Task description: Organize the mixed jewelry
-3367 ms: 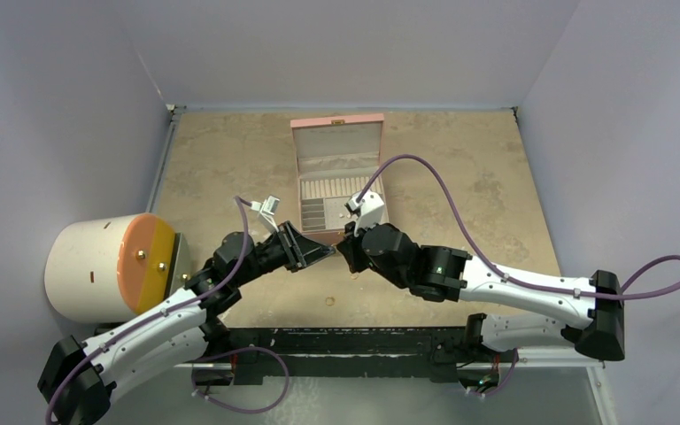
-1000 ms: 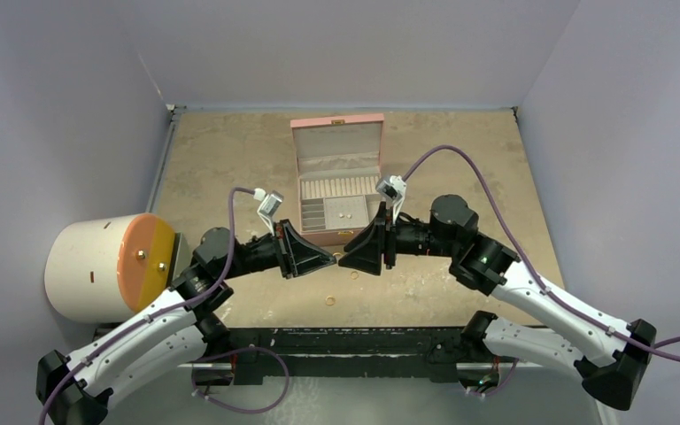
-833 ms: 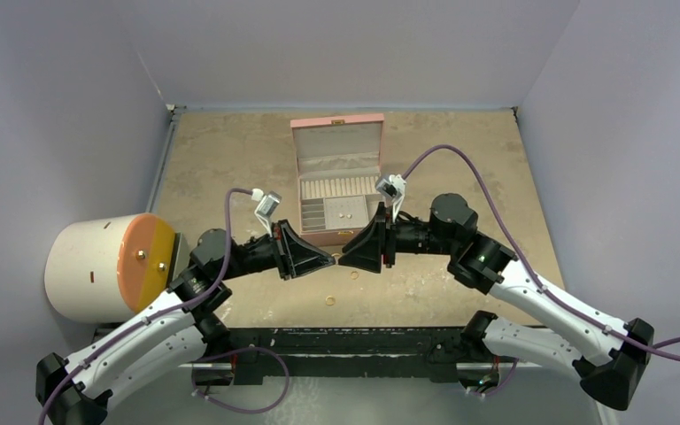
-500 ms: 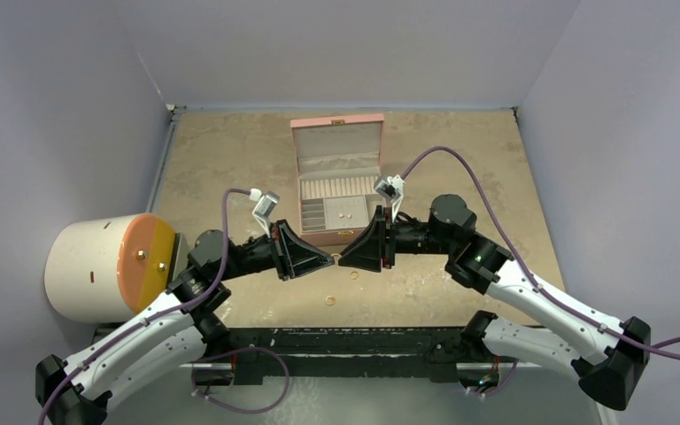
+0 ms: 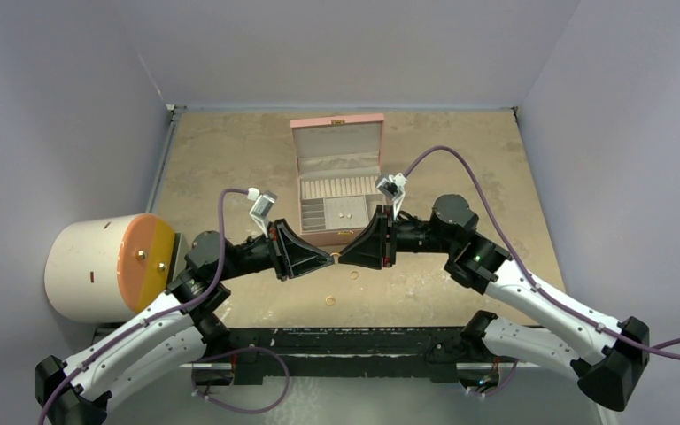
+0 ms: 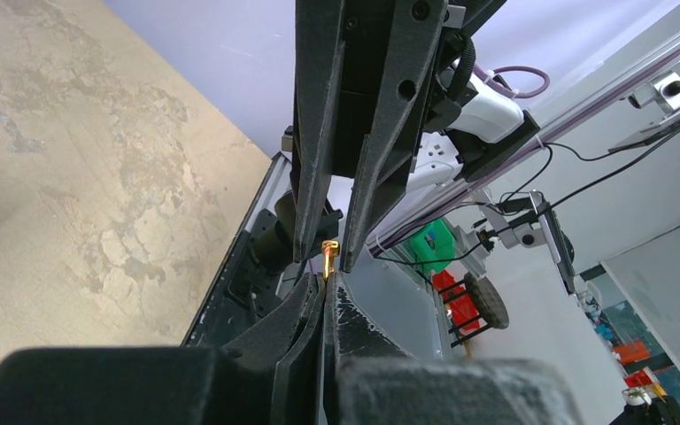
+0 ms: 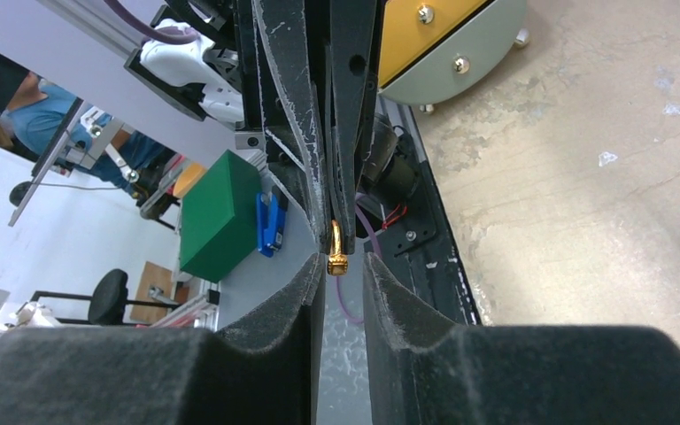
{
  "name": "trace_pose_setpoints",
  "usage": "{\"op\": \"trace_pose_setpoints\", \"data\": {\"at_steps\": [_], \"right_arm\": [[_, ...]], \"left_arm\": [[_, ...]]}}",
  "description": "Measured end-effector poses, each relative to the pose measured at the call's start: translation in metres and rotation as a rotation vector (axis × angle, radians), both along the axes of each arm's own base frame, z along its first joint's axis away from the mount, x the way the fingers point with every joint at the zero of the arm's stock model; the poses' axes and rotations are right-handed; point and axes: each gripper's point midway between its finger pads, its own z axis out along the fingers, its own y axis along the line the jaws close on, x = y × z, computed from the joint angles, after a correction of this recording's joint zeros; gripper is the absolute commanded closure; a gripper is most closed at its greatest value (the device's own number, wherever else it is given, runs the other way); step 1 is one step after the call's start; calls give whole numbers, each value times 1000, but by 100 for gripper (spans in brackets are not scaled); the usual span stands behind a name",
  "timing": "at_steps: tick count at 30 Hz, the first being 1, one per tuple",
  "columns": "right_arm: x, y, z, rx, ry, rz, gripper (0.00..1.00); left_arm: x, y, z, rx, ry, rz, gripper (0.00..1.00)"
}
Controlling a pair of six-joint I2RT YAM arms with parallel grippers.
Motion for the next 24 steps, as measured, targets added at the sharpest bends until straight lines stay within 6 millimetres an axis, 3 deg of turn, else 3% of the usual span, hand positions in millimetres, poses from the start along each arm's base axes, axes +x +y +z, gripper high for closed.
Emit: {"op": "trace_pose_setpoints", "data": {"at_steps": [13, 17, 19, 24], "right_arm": [[-2, 0, 5, 28, 11, 14, 82], [-2, 1, 6, 36, 13, 14, 91], [-2, 1, 5, 38, 17, 15, 100], [-1, 0, 5, 42, 22, 12, 100]], "left_arm": [[-1, 0, 2, -5, -6, -5, 100], [-2, 0, 3, -8, -10, -8, 100], [-2, 0, 3, -8, -10, -10, 100], [-3, 1, 3, -9, -12, -11, 99]]}}
